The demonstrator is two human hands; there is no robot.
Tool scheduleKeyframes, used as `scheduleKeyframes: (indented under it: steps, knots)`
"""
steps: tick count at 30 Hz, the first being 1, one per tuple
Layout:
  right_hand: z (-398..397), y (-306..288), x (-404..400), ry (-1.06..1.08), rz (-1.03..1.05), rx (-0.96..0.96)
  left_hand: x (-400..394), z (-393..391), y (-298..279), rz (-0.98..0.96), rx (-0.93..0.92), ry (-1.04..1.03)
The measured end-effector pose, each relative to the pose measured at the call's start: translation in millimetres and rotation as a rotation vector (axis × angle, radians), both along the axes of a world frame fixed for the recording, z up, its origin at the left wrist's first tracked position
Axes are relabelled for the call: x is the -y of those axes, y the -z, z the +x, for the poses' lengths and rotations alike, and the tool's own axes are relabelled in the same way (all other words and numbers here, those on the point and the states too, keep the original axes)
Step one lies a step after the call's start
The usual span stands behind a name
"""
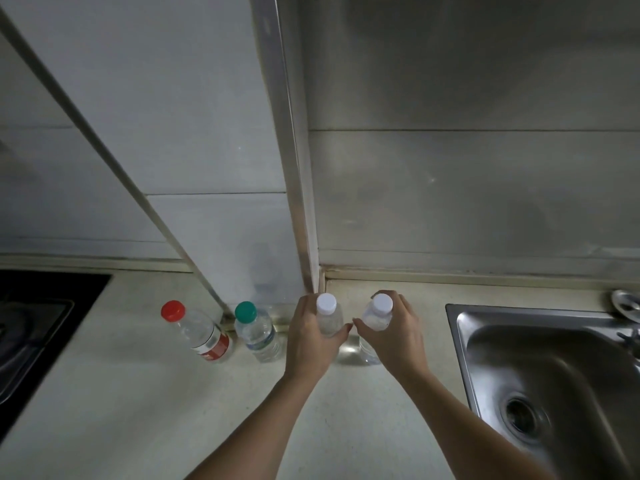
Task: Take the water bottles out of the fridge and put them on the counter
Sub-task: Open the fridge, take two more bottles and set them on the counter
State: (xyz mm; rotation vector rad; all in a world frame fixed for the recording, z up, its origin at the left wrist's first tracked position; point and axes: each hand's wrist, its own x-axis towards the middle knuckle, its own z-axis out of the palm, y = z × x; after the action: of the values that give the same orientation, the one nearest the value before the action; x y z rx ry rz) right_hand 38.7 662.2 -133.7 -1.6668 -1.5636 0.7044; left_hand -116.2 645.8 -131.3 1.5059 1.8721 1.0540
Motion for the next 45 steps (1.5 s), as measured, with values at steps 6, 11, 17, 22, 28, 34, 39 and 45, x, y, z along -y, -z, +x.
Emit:
scheduleKeyframes:
  steps: [6,11,17,22,28,34,39,45]
  knots:
    - [8.7,2.3,1.3,0.021,-0.051,-0.022,-0.1,-2.5,-4.5,-0.044,-0.009,-0.018]
    - [6.1,0.7,6.3,0.034,-0.074,-0.015,3.1,-1.9,-10.9,-0.085,0.013,-0.056]
    - [9.2,-10.9,11.4,0.032,-0.154,-0.037,3.1,-12.9,-25.2,-0.08,0.001,-0.012]
    - [10.4,-40.3,19.4,0.05,-0.059,0.003,3.4,-26.3,-65.1,0.006,0.056,0.047]
    - [-11.2,-120.9,11.6,0.097,0.128,-0.101,2.4,-57.9,-148.9,0.221,0.109,0.124]
    - [-56.0,-228.4,23.8,0.006,0.296,-0.276,18.0,-100.1,-237.0,0.246,0.309,0.277]
    - [-103.0,-297.4,50.3,-0.085,0.326,-0.457,33.2,-144.8,-300.9,0.179,0.546,0.281]
    - [-136.8,-331.8,70.9,-0.183,0.133,-0.573,43.1,-195.7,-331.6,0.123,0.687,0.288]
